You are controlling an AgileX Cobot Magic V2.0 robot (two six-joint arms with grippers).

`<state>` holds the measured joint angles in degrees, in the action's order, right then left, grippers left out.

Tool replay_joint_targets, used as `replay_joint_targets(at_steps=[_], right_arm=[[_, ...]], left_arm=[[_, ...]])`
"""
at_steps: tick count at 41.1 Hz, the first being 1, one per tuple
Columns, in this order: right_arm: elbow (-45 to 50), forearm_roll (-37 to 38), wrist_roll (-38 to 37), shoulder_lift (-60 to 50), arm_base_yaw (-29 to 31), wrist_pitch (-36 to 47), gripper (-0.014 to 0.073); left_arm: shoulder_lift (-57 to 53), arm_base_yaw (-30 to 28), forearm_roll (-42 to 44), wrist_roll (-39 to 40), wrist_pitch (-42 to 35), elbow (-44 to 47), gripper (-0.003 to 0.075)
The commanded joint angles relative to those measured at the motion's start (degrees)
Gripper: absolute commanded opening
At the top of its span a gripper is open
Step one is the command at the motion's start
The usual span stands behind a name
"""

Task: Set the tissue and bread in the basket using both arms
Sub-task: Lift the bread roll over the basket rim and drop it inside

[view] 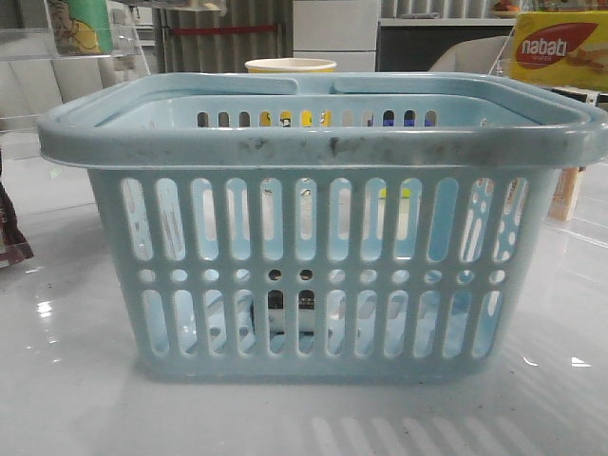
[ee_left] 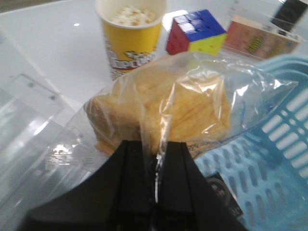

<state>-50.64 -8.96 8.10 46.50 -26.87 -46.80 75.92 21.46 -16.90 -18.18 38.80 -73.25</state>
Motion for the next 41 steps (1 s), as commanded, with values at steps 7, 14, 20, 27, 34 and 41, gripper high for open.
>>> replay_joint_targets(at_steps=[7, 14, 20, 27, 34, 41], right_arm=[[-1.49, -0.44, 0.63, -0.50, -0.05, 3.45, 0.0542], [-1.49, -0.44, 0.63, -0.50, -0.05, 3.45, 0.0542], [-1.49, -0.44, 0.63, -0.50, -0.05, 3.45, 0.0542], [-1.49, -0.44, 0.63, -0.50, -0.05, 4.10, 0.0542], [-1.49, -0.44, 0.63, -0.50, -0.05, 4.22, 0.0542], [-1.49, -0.44, 0.63, -0.42, -0.05, 4.83, 0.0542]], left_arm=[[-2.24, 9.28, -1.25, -1.26, -9.75, 6.54, 0.0097], [-0.48, 10.16, -0.89, -1.26, -11.67, 7.07, 0.0288], [-1.23, 10.16, -0.59, -1.26, -12.36, 7.07, 0.0491], [-6.06, 10.16, 1.06, -1.26, -10.66, 7.07, 0.0497], [-13.05, 10.16, 1.69, -1.26, -2.75, 7.20, 0.0497], [-21.52, 10.16, 1.58, -1.15, 1.71, 11.39, 0.0497]])
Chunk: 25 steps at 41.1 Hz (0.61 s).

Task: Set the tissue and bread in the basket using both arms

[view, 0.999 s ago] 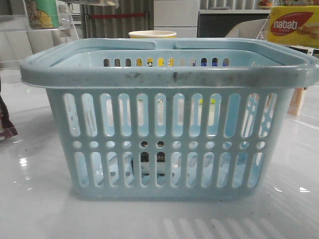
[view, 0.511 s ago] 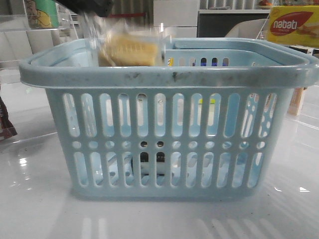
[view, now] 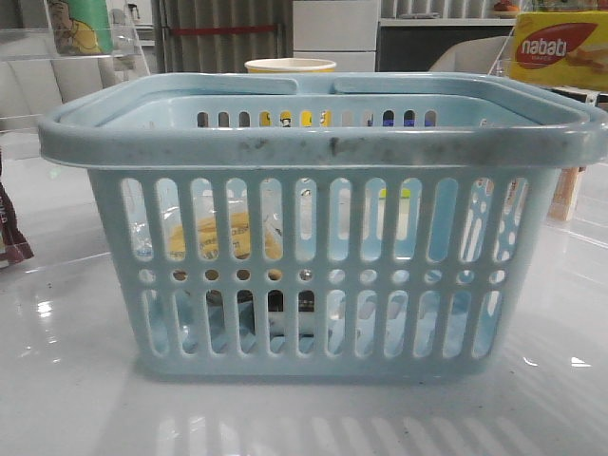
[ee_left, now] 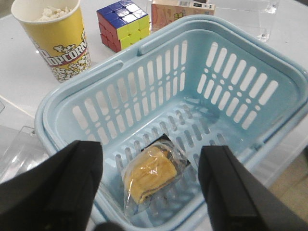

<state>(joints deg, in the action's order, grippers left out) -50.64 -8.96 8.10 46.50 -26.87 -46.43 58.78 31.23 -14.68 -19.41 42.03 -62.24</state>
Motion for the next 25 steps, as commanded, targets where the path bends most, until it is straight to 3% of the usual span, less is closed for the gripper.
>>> replay_joint_targets(at_steps=[1, 7, 16, 25], right_arm=[[-1.49, -0.44, 0.63, -0.42, -0.05, 4.22, 0.0542], [-1.49, 0.44, 0.63, -0.67, -0.05, 2.91, 0.0542], [-0.52, 0.44, -0.75, -6.25, 0.06, 0.82, 0.0542], [6.80, 0.44, -0.75, -12.91, 0.12, 2.49, 0.0542]], left_arm=[[-5.61, 0.39, -0.64, 0.09, -1.36, 1.59, 0.0497], [-14.51, 0.39, 1.94, 0.52, 1.72, 7.55, 0.0497], [-25.83, 0.39, 16.61, 16.56, 6.84, 11.38, 0.0497], [-29.00, 0.39, 16.93, 16.84, 6.84, 13.09, 0.0497]])
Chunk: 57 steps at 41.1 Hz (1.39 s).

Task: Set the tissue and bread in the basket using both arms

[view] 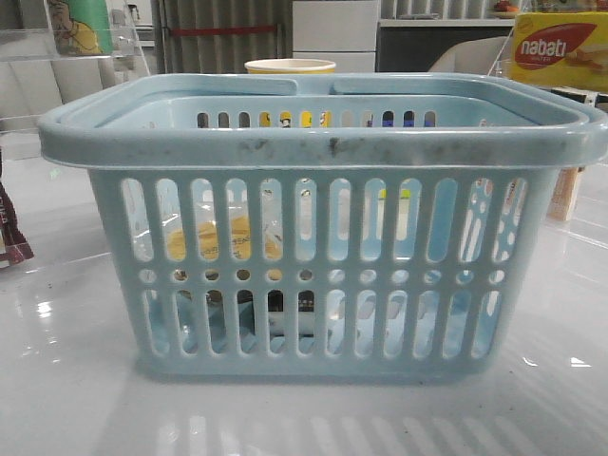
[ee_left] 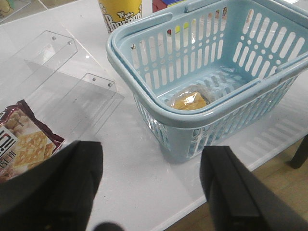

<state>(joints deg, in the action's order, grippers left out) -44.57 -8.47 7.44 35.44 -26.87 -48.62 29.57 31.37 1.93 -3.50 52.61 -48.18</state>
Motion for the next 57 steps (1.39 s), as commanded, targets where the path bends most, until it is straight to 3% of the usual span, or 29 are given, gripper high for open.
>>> replay_joint_targets(at_steps=[1, 6, 15, 21, 44, 51, 57], right_arm=[[1.23, -0.06, -0.09, -2.47, 0.12, 4.96, 0.0542], [2.45, -0.06, -0.09, -3.53, 0.12, 4.88, 0.0482], [2.45, -0.06, -0.09, -3.53, 0.12, 4.61, 0.0165], [2.45, -0.06, -0.09, -3.53, 0.12, 4.55, 0.0030], [2.45, -0.06, -0.09, -3.53, 0.12, 4.48, 0.0038], [2.45, -0.06, -0.09, -3.53, 0.12, 4.42, 0.0038], [2.45, -0.06, -0.09, -3.53, 0.12, 4.42, 0.0038]], left_arm=[[0.21, 0.25, 0.33, 0.93, -3.74, -0.72, 0.0497], [0.21, 0.25, 0.33, 0.93, -4.35, 0.37, 0.0444], [0.21, 0.25, 0.33, 0.93, -5.97, 2.19, 0.0195], [0.21, 0.25, 0.33, 0.93, -5.97, 2.19, 0.0091], [-1.34, 0.02, 0.17, 0.93, -6.94, 2.94, 0.0093], [-8.41, -6.05, 0.18, 0.82, -10.23, 7.10, 0.0093], [-16.22, -15.04, 1.12, 0.81, -21.90, 16.45, 0.0093]])
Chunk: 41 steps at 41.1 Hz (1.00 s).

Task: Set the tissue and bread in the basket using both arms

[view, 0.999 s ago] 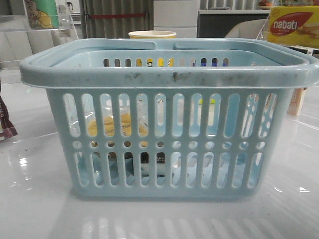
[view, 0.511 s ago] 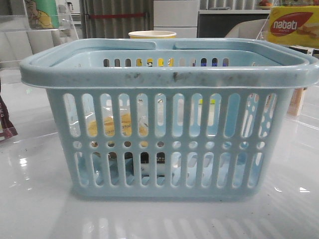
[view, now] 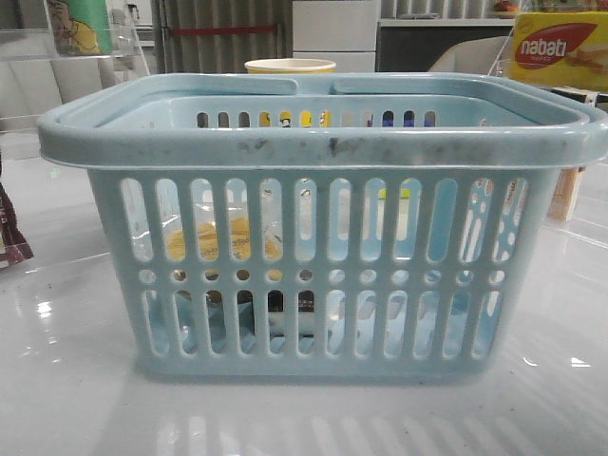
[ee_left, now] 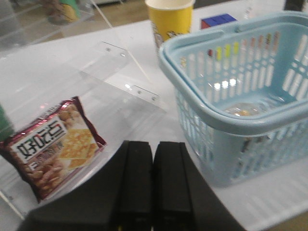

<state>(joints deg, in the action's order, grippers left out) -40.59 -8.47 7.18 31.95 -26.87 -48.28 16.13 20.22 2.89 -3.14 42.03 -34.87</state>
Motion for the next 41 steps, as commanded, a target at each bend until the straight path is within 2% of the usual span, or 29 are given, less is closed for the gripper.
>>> replay_joint_targets(at_steps=[1, 7, 12, 19, 22, 31, 41], right_arm=[[-1.53, -0.06, 0.18, -0.04, 0.12, 4.08, 0.0038], [-1.53, -0.06, 0.18, -0.04, 0.12, 4.08, 0.0038], [-1.53, -0.06, 0.18, -0.04, 0.12, 4.08, 0.0038], [-1.53, -0.06, 0.18, -0.04, 0.12, 4.03, 0.0038], [-1.53, -0.06, 0.18, -0.04, 0.12, 4.08, 0.0038], [-1.53, -0.06, 0.18, -0.04, 0.12, 4.08, 0.0038], [-1.53, -0.06, 0.18, -0.04, 0.12, 4.08, 0.0038]], left_arm=[[-3.48, -4.98, 0.01, 0.44, -13.69, 4.98, 0.0093], [-10.51, -11.17, -1.50, 0.44, -28.38, 19.07, 0.0093], [-14.99, -14.12, -2.89, 0.44, -36.17, 28.01, 0.0093], [-17.32, -15.97, -6.12, 0.44, -44.70, 35.33, 0.0093], [-17.46, -15.66, -6.24, 0.44, -43.97, 35.50, 0.0093], [-17.46, -15.24, -5.83, 0.44, -48.57, 35.64, 0.0093], [-17.46, -15.24, -5.83, 0.44, -48.52, 35.64, 0.0093]])
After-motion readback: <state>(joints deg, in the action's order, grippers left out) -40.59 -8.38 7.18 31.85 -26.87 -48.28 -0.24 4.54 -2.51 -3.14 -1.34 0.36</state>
